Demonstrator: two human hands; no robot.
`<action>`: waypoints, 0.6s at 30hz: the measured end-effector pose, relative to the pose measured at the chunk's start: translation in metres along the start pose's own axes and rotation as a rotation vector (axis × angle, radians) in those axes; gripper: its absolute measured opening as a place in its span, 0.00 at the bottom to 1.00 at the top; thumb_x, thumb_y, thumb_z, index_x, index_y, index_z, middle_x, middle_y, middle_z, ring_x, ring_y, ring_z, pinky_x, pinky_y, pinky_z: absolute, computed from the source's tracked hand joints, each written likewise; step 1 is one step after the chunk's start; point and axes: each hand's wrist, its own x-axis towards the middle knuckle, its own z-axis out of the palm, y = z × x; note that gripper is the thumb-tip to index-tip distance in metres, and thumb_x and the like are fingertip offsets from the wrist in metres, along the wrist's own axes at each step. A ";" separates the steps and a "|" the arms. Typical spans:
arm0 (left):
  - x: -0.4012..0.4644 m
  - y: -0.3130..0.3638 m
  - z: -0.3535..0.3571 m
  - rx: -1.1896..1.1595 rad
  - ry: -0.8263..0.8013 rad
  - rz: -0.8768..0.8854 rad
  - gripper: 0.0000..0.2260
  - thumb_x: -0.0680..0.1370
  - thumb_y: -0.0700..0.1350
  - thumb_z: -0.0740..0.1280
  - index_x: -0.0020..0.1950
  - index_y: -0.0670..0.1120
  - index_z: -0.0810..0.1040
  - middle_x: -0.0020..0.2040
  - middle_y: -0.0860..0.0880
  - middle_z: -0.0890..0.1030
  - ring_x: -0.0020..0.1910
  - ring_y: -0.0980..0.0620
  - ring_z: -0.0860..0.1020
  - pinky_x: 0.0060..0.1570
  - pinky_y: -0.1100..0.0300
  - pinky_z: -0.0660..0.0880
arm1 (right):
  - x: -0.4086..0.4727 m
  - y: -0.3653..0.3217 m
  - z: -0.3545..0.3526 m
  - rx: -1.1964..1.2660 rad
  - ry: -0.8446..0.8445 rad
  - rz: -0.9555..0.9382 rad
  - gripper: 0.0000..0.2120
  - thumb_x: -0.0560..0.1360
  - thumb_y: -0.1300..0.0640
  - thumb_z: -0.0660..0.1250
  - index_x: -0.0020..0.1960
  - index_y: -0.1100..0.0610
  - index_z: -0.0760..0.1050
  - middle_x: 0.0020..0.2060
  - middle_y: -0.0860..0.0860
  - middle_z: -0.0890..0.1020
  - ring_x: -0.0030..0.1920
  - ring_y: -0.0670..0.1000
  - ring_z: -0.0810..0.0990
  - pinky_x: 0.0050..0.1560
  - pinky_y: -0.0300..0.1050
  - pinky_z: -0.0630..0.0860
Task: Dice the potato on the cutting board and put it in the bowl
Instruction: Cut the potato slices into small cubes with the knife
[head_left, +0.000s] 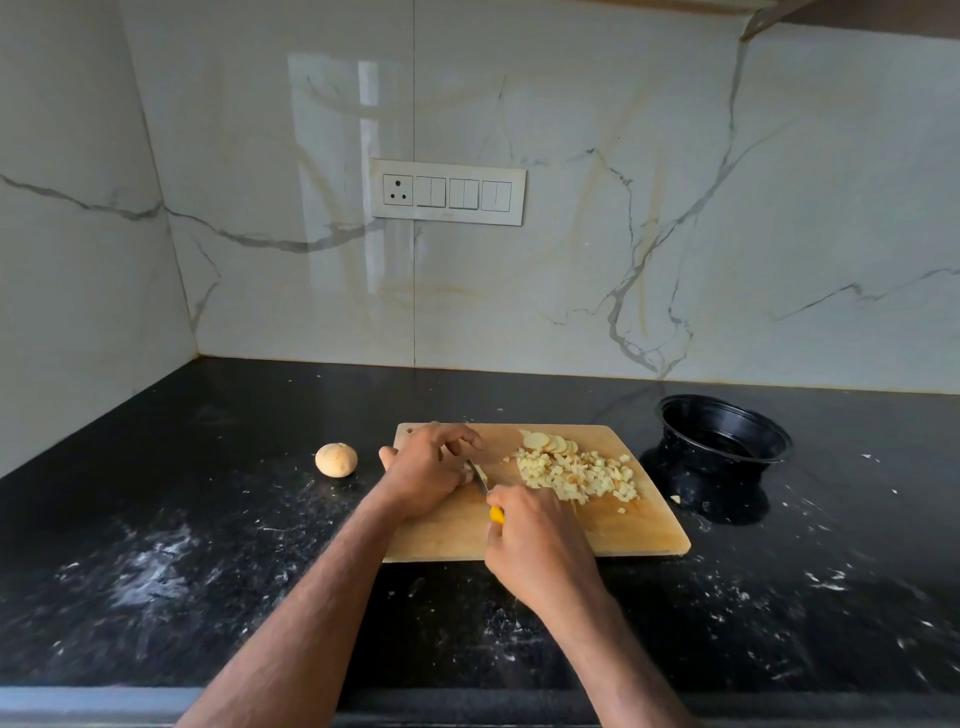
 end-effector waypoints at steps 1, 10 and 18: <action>0.000 0.000 0.000 0.003 -0.013 0.027 0.21 0.73 0.37 0.74 0.48 0.66 0.79 0.52 0.56 0.77 0.53 0.54 0.74 0.62 0.38 0.70 | 0.001 -0.001 -0.001 -0.020 0.005 -0.005 0.14 0.78 0.59 0.67 0.63 0.52 0.80 0.49 0.48 0.85 0.42 0.47 0.80 0.33 0.32 0.70; 0.000 0.002 0.002 0.191 -0.110 0.067 0.24 0.78 0.37 0.66 0.38 0.69 0.79 0.54 0.58 0.71 0.62 0.54 0.65 0.64 0.40 0.60 | 0.001 -0.001 0.002 0.009 0.004 -0.050 0.17 0.79 0.60 0.67 0.68 0.52 0.77 0.55 0.46 0.85 0.48 0.44 0.83 0.45 0.29 0.74; 0.001 0.001 0.002 0.190 -0.125 0.049 0.20 0.80 0.40 0.67 0.41 0.68 0.80 0.56 0.58 0.72 0.63 0.53 0.65 0.65 0.42 0.59 | -0.008 0.013 -0.006 0.030 0.002 -0.055 0.14 0.77 0.57 0.69 0.62 0.50 0.81 0.49 0.44 0.85 0.44 0.45 0.82 0.43 0.36 0.81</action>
